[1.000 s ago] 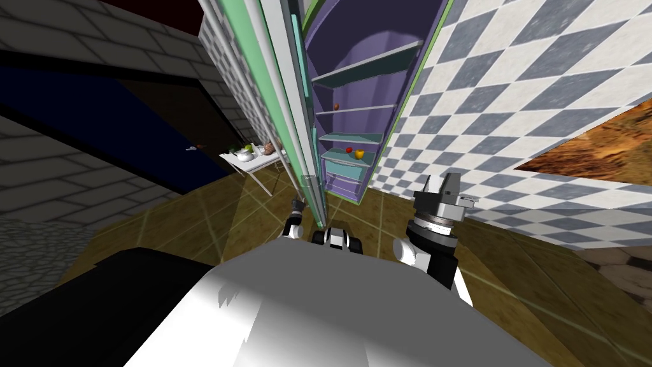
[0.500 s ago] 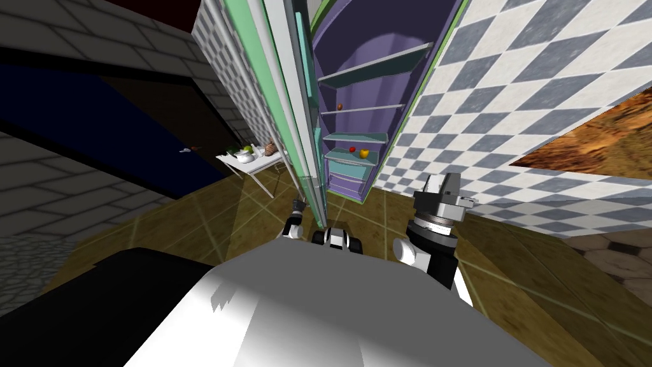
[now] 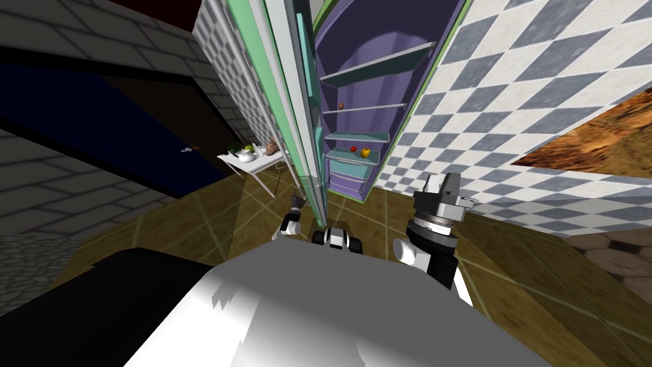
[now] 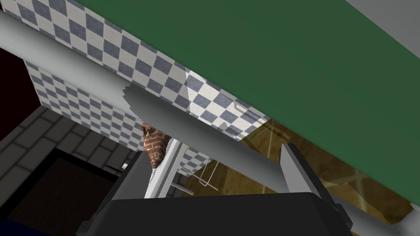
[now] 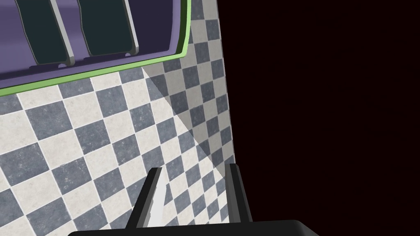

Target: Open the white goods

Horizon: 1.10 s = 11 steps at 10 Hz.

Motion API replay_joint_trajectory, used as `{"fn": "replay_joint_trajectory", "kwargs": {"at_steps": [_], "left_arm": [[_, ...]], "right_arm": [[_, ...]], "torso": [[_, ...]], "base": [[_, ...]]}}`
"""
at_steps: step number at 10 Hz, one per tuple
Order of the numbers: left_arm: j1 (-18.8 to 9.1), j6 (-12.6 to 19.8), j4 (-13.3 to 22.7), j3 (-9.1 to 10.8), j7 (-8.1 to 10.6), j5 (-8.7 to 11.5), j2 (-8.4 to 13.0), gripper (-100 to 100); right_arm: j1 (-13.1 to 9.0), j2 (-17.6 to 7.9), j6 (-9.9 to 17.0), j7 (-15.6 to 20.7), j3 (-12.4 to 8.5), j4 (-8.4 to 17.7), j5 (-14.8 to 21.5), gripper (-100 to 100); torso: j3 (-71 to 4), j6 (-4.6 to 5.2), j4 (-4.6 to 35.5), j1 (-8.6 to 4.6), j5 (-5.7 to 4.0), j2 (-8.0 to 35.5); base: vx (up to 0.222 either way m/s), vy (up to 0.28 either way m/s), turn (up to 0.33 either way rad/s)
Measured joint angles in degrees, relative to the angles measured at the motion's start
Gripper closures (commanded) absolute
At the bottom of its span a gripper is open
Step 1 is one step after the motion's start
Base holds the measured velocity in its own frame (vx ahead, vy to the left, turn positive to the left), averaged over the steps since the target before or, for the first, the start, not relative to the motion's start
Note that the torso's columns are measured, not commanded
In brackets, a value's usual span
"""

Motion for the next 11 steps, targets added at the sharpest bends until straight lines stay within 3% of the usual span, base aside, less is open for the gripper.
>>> {"fn": "replay_joint_trajectory", "kwargs": {"at_steps": [5, 6, 11], "left_arm": [[-1.37, 6.27, -4.83, 1.69, 0.30, 1.37, 1.89, -100], [-1.40, 6.58, -4.97, 1.75, 0.31, 1.41, 1.95, 0], [-1.38, 6.56, -4.94, 1.77, 0.31, 1.41, 1.95, 0]], "right_arm": [[0.00, -0.01, 0.00, 0.00, -0.01, 0.01, 0.00, 0], [0.00, -0.01, 0.00, 0.00, -0.01, 0.00, 0.00, 0], [0.00, -0.01, 0.00, 0.00, -0.01, 0.00, 0.00, 0]], "torso": [[0.02, -0.11, -0.02, 0.35, 0.10, 0.04], [0.00, -0.10, -0.05, 0.33, 0.10, -0.02], [0.02, -0.09, -0.04, 0.31, 0.10, 0.03]], "base": [[-0.022, -0.029, 0.029], [0.000, 0.000, 0.000], [0.000, 0.000, 0.000]]}}
